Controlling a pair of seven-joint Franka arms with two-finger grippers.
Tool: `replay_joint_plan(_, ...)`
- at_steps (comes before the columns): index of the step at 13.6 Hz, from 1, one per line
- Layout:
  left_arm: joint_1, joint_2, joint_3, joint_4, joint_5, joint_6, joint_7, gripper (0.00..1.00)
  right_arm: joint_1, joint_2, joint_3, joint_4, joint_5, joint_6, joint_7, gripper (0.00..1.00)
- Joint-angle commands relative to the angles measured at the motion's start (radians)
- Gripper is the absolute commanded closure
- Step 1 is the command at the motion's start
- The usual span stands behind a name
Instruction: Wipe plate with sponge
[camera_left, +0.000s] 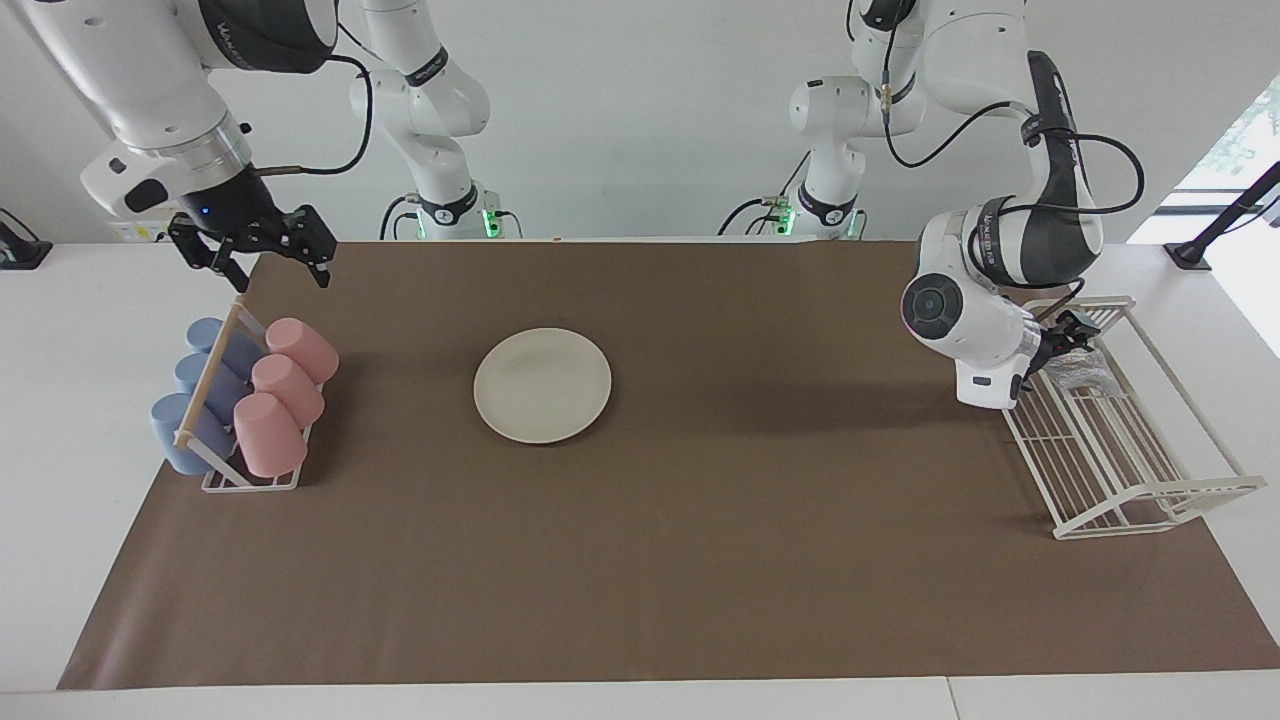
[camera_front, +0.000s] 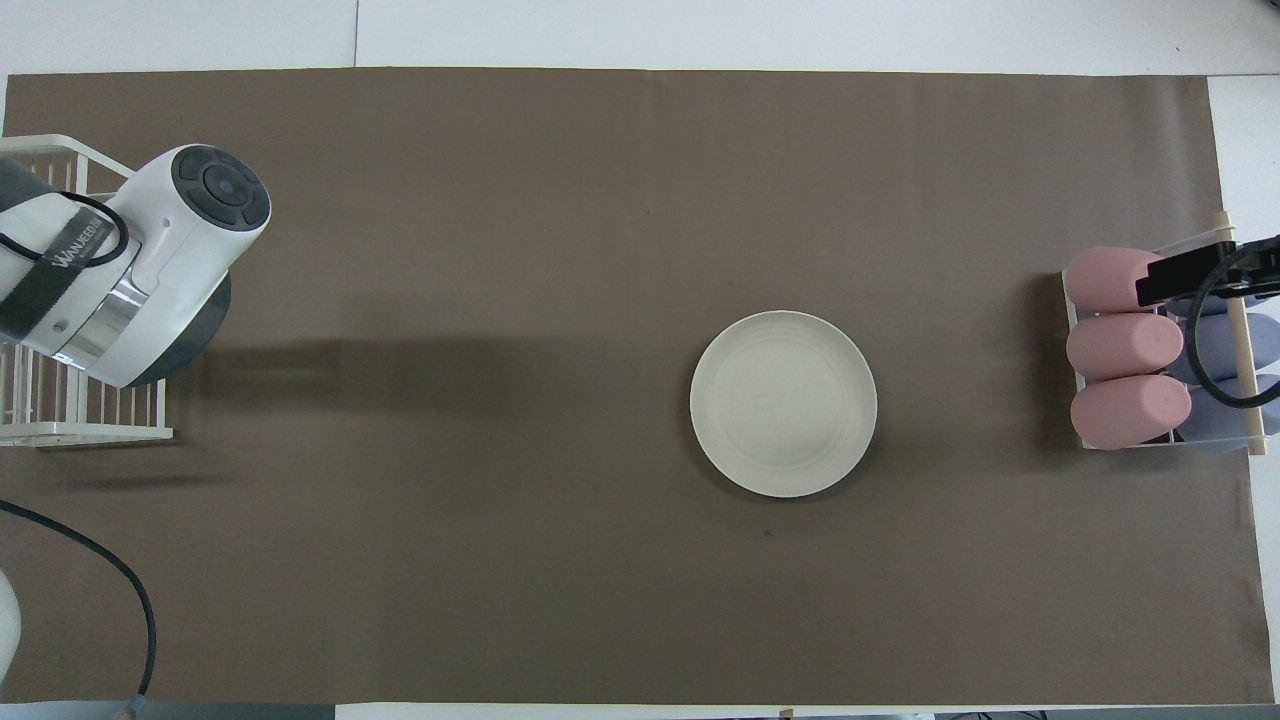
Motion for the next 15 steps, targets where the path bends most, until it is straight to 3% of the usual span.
replay_joint_plan(1, 0.016, -0.028, 0.004, 0.057, -0.114, 0.005, 0.026, 0.0, 0.0, 0.005, 0.004, 0.013, -0.015, -0.019, -0.007, 0.0)
replay_joint_plan(7, 0.085, -0.103, 0.014, 0.117, -0.393, -0.001, 0.175, 0.0, 0.0, 0.006, 0.007, 0.013, -0.015, -0.019, -0.007, 0.0)
replay_joint_plan(11, 0.13, -0.235, 0.016, 0.108, -0.597, -0.079, 0.383, 0.0, 0.0, 0.006, 0.007, 0.015, -0.012, -0.022, 0.015, 0.0)
replay_joint_plan(15, 0.131, -0.338, 0.019, 0.108, -0.776, -0.167, 0.408, 0.0, 0.0, 0.006, 0.007, 0.016, -0.011, -0.024, 0.019, 0.0)
